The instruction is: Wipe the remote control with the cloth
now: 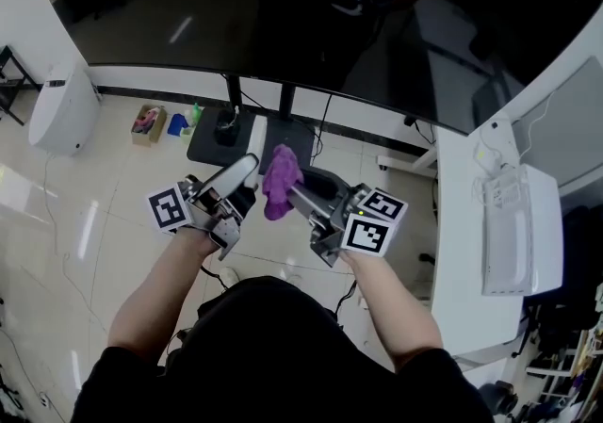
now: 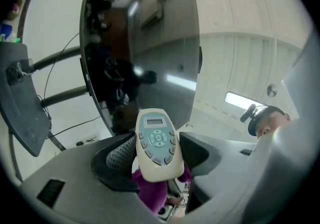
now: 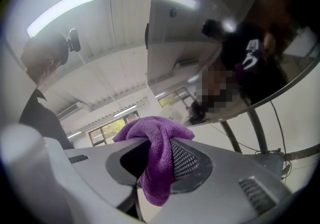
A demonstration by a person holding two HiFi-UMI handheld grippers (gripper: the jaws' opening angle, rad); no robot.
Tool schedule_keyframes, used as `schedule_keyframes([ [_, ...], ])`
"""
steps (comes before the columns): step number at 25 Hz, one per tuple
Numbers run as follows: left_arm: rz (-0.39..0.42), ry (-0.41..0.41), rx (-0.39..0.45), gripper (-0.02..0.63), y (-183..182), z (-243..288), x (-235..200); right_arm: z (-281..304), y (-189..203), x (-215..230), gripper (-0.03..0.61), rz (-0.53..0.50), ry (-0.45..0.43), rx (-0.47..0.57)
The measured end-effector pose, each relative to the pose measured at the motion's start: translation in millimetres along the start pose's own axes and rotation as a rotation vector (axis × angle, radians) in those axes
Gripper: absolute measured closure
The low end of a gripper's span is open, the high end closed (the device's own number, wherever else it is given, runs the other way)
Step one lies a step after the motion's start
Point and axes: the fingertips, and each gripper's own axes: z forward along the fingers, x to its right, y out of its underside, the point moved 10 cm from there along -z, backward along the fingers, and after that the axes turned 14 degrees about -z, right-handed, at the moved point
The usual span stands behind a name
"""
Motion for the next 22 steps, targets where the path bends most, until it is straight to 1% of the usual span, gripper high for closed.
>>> schedule_keyframes([
  [3, -0.006, 0.014, -0.017, 0.356, 1, 6, 4, 9, 12, -9, 0.459, 0.009, -0.056, -0.047],
  [5, -0.017, 0.012, -0.038, 0.356, 10, 7, 3, 8, 13, -7, 0.46, 0.017, -0.057, -0.044],
  [10, -0.016, -0.036, -0.123, 0.356, 31, 3, -7, -8, 0, 16, 0.46, 0.001, 0.023, -0.015],
  [12, -0.007, -0.06, -0.136, 0.356, 38, 3, -12, -13, -4, 25, 0.46, -0.007, 0.053, -0.009],
  [14, 0.015, -0.094, -0.132, 0.356, 46, 4, -16, -21, -5, 31, 0.459, -0.018, 0.085, -0.011],
  [15, 0.043, -0.127, -0.122, 0.356, 48, 4, -18, -26, -4, 35, 0.459, -0.03, 0.108, -0.02],
  [16, 0.092, -0.178, -0.107, 0.356, 48, 4, -21, -31, -2, 39, 0.459, -0.055, 0.14, -0.037],
  [17, 0.157, -0.248, -0.087, 0.356, 46, 3, -23, -36, 1, 42, 0.459, -0.094, 0.178, -0.064],
  [19, 0.31, -0.415, -0.05, 0.356, 40, 1, -33, -43, 8, 47, 0.459, -0.202, 0.259, -0.141],
  [20, 0.389, -0.505, -0.043, 0.356, 36, -1, -42, -45, 12, 49, 0.459, -0.254, 0.296, -0.183],
  [22, 0.532, -0.69, -0.049, 0.356, 27, -4, -64, -47, 24, 52, 0.459, -0.326, 0.353, -0.259],
])
